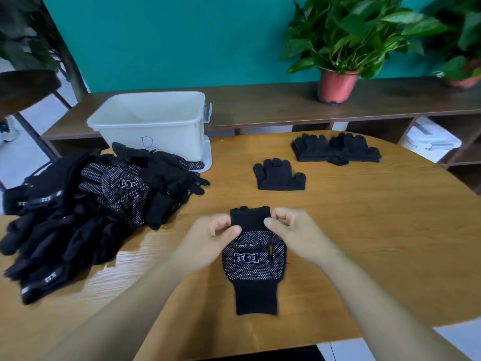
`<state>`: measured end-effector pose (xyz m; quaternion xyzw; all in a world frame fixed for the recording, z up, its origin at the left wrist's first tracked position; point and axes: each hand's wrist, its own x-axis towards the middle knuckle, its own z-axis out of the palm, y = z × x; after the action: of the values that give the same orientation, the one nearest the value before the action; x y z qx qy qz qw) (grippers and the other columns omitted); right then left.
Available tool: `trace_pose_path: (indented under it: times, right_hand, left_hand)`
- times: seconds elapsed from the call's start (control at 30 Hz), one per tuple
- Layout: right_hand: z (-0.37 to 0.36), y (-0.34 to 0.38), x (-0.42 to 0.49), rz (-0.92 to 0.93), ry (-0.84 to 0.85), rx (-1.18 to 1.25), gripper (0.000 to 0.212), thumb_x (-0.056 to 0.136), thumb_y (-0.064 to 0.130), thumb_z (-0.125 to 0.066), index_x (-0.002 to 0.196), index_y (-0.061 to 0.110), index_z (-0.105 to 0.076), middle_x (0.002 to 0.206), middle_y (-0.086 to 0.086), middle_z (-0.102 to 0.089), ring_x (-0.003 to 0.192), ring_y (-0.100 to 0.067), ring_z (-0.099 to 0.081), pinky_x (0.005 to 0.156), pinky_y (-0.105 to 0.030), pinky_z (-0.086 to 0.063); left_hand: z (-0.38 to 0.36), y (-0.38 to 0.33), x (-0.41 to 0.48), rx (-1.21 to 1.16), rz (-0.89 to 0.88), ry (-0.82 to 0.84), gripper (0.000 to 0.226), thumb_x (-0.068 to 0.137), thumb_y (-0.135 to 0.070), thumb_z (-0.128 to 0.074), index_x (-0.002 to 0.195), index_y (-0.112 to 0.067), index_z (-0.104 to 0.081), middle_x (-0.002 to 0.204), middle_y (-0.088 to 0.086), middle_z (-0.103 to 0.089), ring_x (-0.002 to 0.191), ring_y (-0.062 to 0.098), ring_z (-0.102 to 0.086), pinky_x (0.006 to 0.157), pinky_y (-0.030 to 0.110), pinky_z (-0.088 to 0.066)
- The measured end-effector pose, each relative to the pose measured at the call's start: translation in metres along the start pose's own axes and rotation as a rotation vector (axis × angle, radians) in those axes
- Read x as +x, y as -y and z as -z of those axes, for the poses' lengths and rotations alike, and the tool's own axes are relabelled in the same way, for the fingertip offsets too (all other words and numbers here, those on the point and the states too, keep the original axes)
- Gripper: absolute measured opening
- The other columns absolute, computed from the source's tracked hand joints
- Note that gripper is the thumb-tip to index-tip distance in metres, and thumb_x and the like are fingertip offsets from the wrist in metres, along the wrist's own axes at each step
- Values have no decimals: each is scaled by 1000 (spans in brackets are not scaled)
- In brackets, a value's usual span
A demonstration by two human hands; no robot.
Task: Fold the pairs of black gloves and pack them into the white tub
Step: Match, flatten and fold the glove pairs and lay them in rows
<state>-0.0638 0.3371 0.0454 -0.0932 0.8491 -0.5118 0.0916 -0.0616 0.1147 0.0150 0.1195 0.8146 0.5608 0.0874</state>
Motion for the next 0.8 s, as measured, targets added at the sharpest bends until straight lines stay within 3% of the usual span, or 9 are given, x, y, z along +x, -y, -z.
trace_pose_path:
  times: [0.07, 0.13, 0.2, 0.27, 0.47, 0.63, 0.8]
  right_hand:
    - [-3, -7, -16, 57, -27, -146, 22, 96, 27, -60, 81, 42, -65, 67, 11, -66, 62, -13, -58, 65, -34, -47]
    - [-9, -21, -36, 111, -70, -340, 26, 93, 25, -65, 98, 50, -65, 89, 16, -73, 82, -3, -66, 77, -29, -52]
    - [-18, -38, -53, 188, -125, -434, 34, 85, 13, -72, 105, 41, -72, 111, 22, -70, 108, 12, -56, 92, -25, -51]
    - [-28, -54, -61, 289, -149, -553, 47, 70, 5, -81, 107, 33, -75, 118, 19, -69, 116, 13, -48, 93, -27, -54]
    - [-38, -61, -64, 423, -177, -640, 64, 41, 5, -95, 100, 25, -78, 116, 4, -72, 112, -11, -66, 78, -29, -60]
    - [-48, -60, -70, 514, -182, -711, 61, 37, 2, -89, 95, 20, -79, 110, 1, -74, 106, -15, -69, 72, -32, -61]
    - [-53, -63, -75, 528, -141, -745, 59, 36, 9, -93, 92, 20, -78, 109, 2, -74, 106, -13, -69, 75, -28, -60]
  left_hand:
    - [-8, 7, -16, 45, -48, -22, 8, 91, -26, -68, 98, -25, -72, 98, -12, -74, 96, 14, -69, 90, 41, -53]
    - [-16, 22, -35, 335, -162, -72, 13, 87, -37, -70, 100, -35, -70, 102, -33, -65, 104, -2, -60, 96, 37, -48]
    - [-24, 40, -49, 564, -269, -89, 23, 83, -47, -62, 105, -42, -65, 107, -41, -55, 109, -7, -50, 94, 36, -43]
    - [-31, 51, -54, 599, -308, -105, 24, 82, -46, -58, 105, -43, -62, 110, -36, -54, 108, -6, -46, 90, 32, -37]
    - [-34, 50, -55, 652, -368, -181, 21, 81, -40, -60, 101, -39, -64, 106, -24, -55, 98, 1, -49, 85, 26, -35]
    - [-37, 52, -59, 673, -354, -209, 34, 72, -17, -75, 98, -36, -64, 107, -20, -52, 100, 4, -52, 82, 32, -36]
    - [-39, 50, -62, 700, -329, -220, 43, 69, -9, -84, 96, -35, -64, 109, -19, -53, 98, 5, -54, 78, 36, -43]
